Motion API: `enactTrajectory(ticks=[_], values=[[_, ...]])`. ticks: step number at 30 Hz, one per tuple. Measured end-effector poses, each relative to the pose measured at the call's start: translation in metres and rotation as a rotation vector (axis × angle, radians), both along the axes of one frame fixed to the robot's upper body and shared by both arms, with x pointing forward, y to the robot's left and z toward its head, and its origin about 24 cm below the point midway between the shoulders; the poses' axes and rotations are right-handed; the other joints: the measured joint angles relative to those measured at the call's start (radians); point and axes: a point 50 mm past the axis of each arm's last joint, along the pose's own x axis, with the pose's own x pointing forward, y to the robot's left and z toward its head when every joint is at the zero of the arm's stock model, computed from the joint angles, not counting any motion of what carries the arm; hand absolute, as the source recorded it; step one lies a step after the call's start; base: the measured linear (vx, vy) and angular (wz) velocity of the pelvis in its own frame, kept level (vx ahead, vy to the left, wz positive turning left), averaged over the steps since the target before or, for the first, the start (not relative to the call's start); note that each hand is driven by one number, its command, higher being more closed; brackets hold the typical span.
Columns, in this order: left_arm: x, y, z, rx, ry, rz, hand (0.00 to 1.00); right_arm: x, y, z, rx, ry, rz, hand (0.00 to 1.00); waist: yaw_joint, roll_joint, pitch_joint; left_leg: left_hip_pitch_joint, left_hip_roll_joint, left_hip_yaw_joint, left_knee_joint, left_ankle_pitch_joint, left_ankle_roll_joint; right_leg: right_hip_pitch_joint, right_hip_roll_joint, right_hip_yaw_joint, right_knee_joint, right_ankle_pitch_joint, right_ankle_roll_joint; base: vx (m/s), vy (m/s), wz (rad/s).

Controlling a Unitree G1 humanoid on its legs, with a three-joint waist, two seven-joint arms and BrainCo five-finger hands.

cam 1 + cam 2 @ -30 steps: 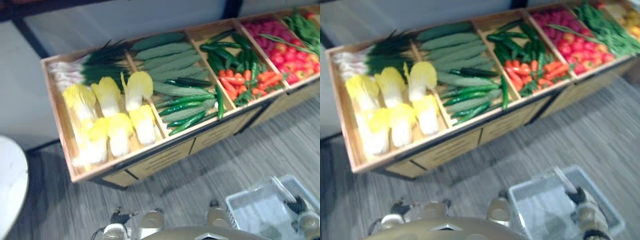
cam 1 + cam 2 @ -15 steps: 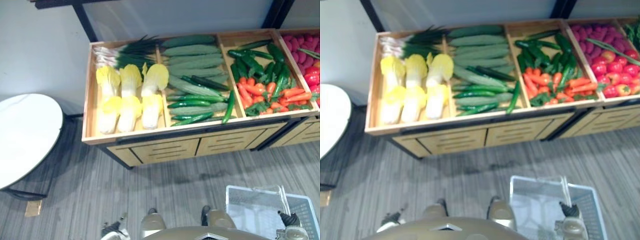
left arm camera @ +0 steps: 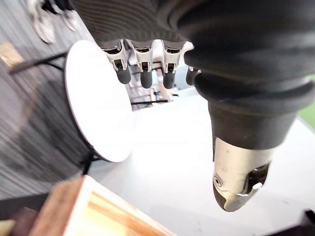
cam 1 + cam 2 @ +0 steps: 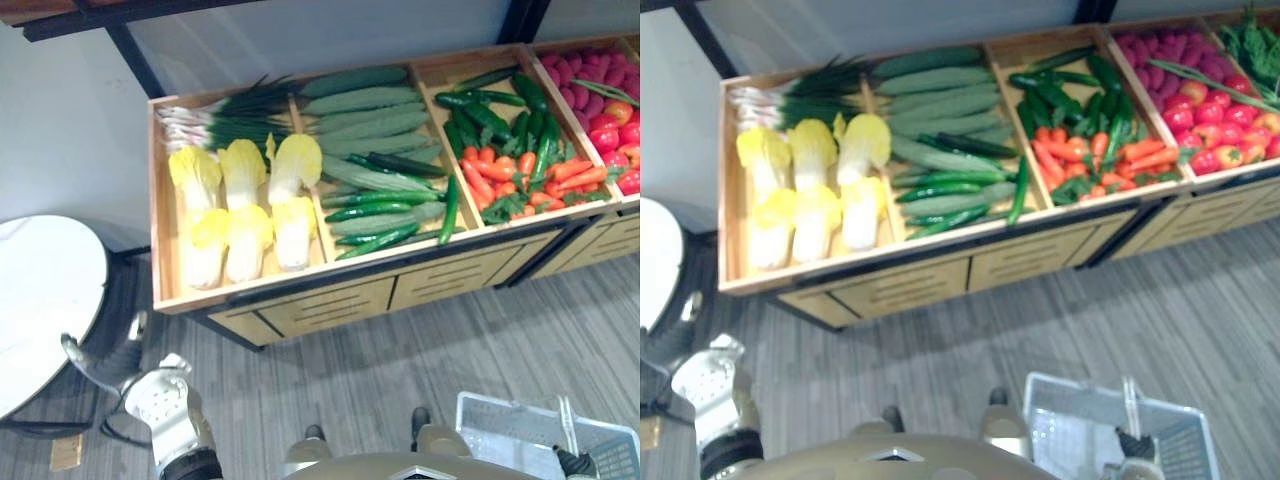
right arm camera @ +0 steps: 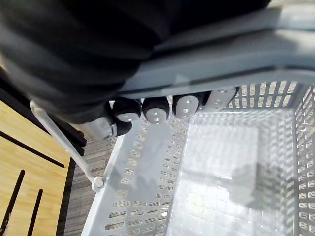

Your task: Pick vegetable in the basket

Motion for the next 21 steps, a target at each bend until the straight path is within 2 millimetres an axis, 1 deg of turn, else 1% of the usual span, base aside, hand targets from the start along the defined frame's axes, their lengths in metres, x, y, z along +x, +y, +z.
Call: enactTrajectory(ticks=[2, 3, 4, 7, 8, 10, 12, 14, 15, 17, 18, 20, 21], values=[[0.009, -0.003, 0.012, 0.046, -0.032, -0.011, 0.0, 0.003, 0.003, 0.0, -0.005, 0.004, 0.056, 1.0, -0.003, -0.007, -0.004, 0.001, 0.0, 0.0, 0.0, -0.001, 0.0, 0.003, 0.0, 0.0, -0.004, 0.0, 0.0, 0.0, 0.0, 0.0], [0.011, -0.003, 0.013, 0.047, -0.037, -0.006, 0.0, 0.005, 0.003, 0.001, -0.009, 0.001, 0.069, 1.0, -0.006, -0.008, -0.004, 0.001, 0.0, 0.001, 0.0, -0.001, 0.0, 0.003, 0.0, 0.0, -0.005, 0.0, 0.0, 0.0, 0.0, 0.0], [0.011, -0.003, 0.014, 0.049, -0.042, 0.006, 0.0, 0.01, 0.004, 0.002, -0.015, -0.007, 0.099, 1.0, -0.02, -0.01, -0.004, 0.001, 0.0, 0.001, 0.0, -0.002, 0.0, 0.003, 0.0, 0.001, -0.005, 0.0, 0.0, 0.0, 0.0, 0.0], [0.015, -0.002, 0.015, 0.048, -0.035, 0.019, 0.0, 0.019, 0.008, 0.003, -0.019, -0.023, 0.167, 1.0, -0.022, -0.01, -0.004, 0.002, 0.004, 0.022, 0.0, -0.003, -0.003, -0.005, 0.005, 0.013, -0.01, 0.007, -0.001, -0.01, -0.009, -0.13], [0.016, 0.0, 0.014, 0.046, -0.027, 0.024, 0.0, 0.022, 0.01, 0.003, -0.02, -0.026, 0.181, 1.0, -0.021, -0.011, -0.004, 0.001, 0.005, 0.024, 0.001, -0.003, -0.003, -0.006, 0.006, 0.014, -0.014, 0.01, -0.003, -0.01, -0.016, -0.21], [0.027, 0.004, 0.009, 0.028, 0.003, 0.024, 0.0, 0.025, 0.014, 0.002, -0.014, -0.022, 0.226, 1.0, -0.026, -0.013, -0.002, 0.001, 0.01, 0.032, 0.002, -0.003, -0.003, -0.007, 0.012, 0.021, -0.021, 0.016, -0.004, -0.02, -0.022, -0.13], [0.035, 0.004, 0.005, 0.011, 0.022, 0.013, 0.0, 0.029, 0.017, 0.002, -0.013, -0.025, 0.253, 1.0, -0.026, -0.017, 0.001, 0.001, 0.013, 0.043, 0.002, -0.004, -0.004, -0.011, 0.015, 0.028, -0.023, 0.019, -0.006, -0.02, -0.017, -0.15], [0.042, 0.001, -0.004, -0.012, 0.064, 0.004, 0.0, 0.045, 0.022, 0.005, -0.021, -0.059, 0.318, 1.0, -0.026, -0.023, 0.008, -0.005, 0.014, 0.062, 0.002, -0.006, -0.007, -0.027, 0.02, 0.049, -0.034, 0.026, -0.003, -0.02, -0.012, -0.26], [0.044, 0.001, -0.006, -0.017, 0.078, -0.004, 0.0, 0.049, 0.023, 0.006, -0.023, -0.067, 0.333, 1.0, -0.028, -0.025, 0.016, -0.008, 0.014, 0.063, 0.003, -0.006, -0.007, -0.029, 0.02, 0.051, -0.036, 0.029, -0.003, -0.02, -0.01, -0.21], [0.052, -0.001, -0.011, -0.031, 0.117, -0.027, 0.0, 0.064, 0.027, 0.009, -0.031, -0.101, 0.375, 1.0, -0.042, -0.034, 0.028, -0.038, 0.015, 0.078, 0.008, -0.006, -0.007, -0.066, 0.022, 0.065, -0.036, 0.039, -0.002, -0.03, -0.01, -0.16], [0.055, -0.001, -0.012, -0.033, 0.123, -0.032, 0.0, 0.067, 0.028, 0.009, -0.034, -0.107, 0.386, 1.0, -0.044, -0.036, 0.032, -0.047, 0.015, 0.078, 0.011, -0.005, -0.006, -0.075, 0.022, 0.066, -0.035, 0.04, -0.002, 0.0, -0.012, -0.09], [0.066, -0.003, -0.013, -0.038, 0.156, -0.059, 0.0, 0.079, 0.03, 0.012, -0.042, -0.131, 0.417, 1.0, -0.048, -0.041, 0.061, -0.06, 0.018, 0.082, 0.02, -0.005, -0.007, -0.088, 0.023, 0.069, -0.034, 0.046, -0.005, 0.02, -0.012, -0.05], [0.069, -0.003, -0.013, -0.04, 0.159, -0.065, 0.0, 0.08, 0.031, 0.012, -0.046, -0.133, 0.424, 1.0, -0.048, -0.041, 0.061, -0.067, 0.019, 0.083, 0.02, -0.006, -0.007, -0.095, 0.025, 0.07, -0.034, 0.046, -0.004, 0.03, -0.015, -0.05]])
